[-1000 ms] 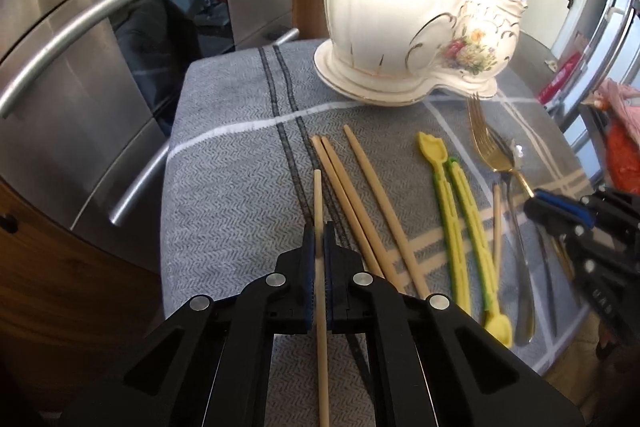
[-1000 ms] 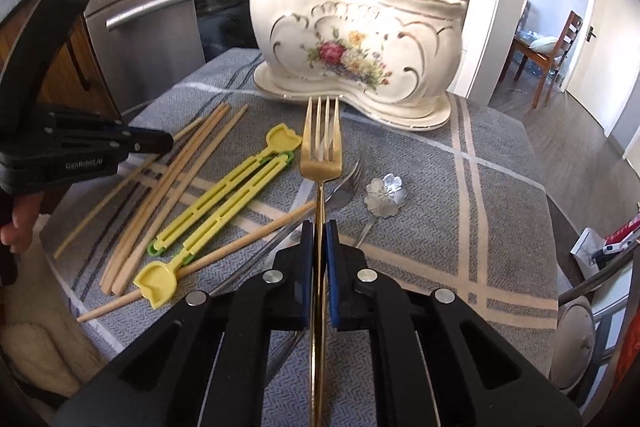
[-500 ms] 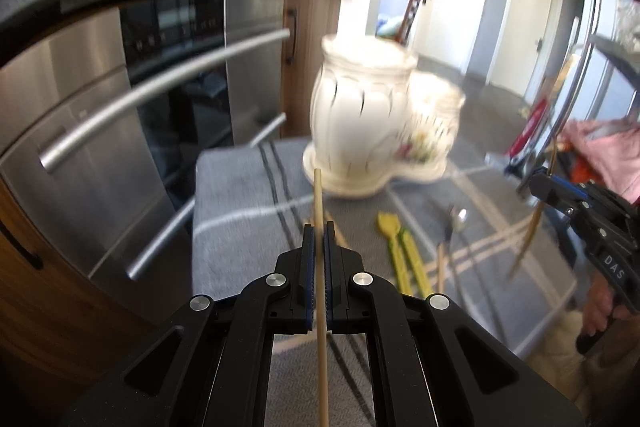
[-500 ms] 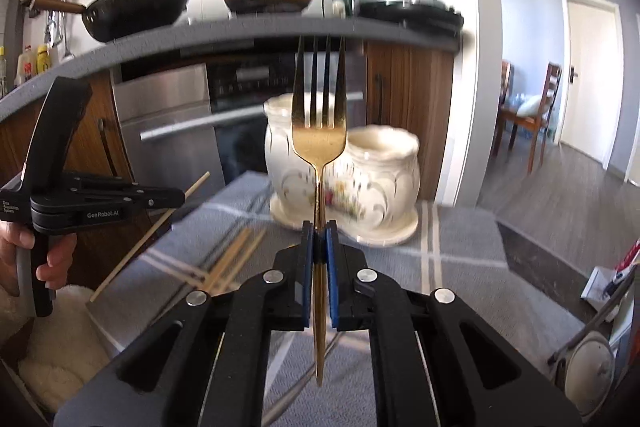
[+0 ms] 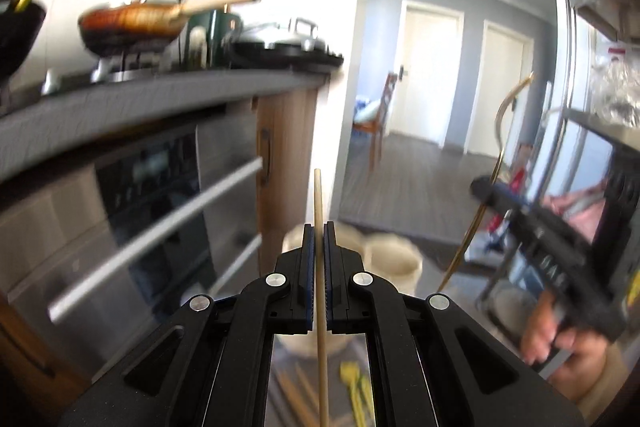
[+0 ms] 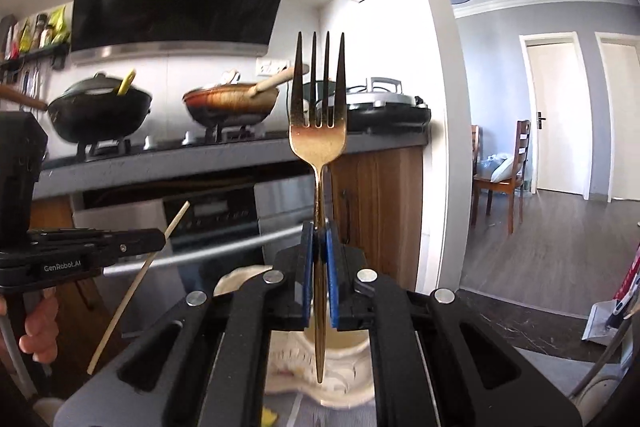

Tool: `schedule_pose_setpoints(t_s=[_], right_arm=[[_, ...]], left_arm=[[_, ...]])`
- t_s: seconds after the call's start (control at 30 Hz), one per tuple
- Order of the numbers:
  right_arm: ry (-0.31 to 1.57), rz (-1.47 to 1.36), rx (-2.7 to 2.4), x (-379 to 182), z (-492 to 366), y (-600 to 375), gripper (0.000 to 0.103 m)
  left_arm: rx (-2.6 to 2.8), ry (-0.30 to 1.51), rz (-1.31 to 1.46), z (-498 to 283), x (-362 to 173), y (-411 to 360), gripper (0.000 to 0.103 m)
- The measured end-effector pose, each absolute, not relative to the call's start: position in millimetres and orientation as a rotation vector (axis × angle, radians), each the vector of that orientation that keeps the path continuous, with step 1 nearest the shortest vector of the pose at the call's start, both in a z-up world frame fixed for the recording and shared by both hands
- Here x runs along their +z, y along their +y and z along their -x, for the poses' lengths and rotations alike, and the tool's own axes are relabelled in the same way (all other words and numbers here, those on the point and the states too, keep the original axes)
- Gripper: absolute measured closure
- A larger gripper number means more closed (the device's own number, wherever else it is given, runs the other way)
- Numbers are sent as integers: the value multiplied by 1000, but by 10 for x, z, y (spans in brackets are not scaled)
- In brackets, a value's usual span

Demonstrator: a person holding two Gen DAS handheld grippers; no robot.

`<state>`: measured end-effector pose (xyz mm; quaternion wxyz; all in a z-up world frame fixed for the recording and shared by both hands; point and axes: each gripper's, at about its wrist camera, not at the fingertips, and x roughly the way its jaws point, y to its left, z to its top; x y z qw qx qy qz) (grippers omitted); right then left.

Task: Organize utensils
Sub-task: 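Lift the fork into the holder's smaller pot while the left tool drops the chopstick into the larger pot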

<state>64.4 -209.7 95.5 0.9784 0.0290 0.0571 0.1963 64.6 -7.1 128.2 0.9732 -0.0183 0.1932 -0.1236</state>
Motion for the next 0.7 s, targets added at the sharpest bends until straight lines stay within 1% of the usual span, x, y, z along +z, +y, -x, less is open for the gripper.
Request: schedule_pose_setpoints(t_s=[0.17, 0.33, 0.57, 0.7], right_arm=[[61, -107, 368, 975, -895, -2079, 97], [89, -159, 349, 793, -1117, -2153, 97], [193, -203, 365, 560, -1398, -2241, 97], [247, -201, 373, 478, -1463, -2234, 97]], left_arm=[[-206, 243, 23, -990, 1600, -279, 98], [-193, 130, 24, -1327, 1670, -419, 98], [-141, 117, -66, -1682, 1411, -582, 98], [-143, 167, -68, -1721, 1243, -539, 98]])
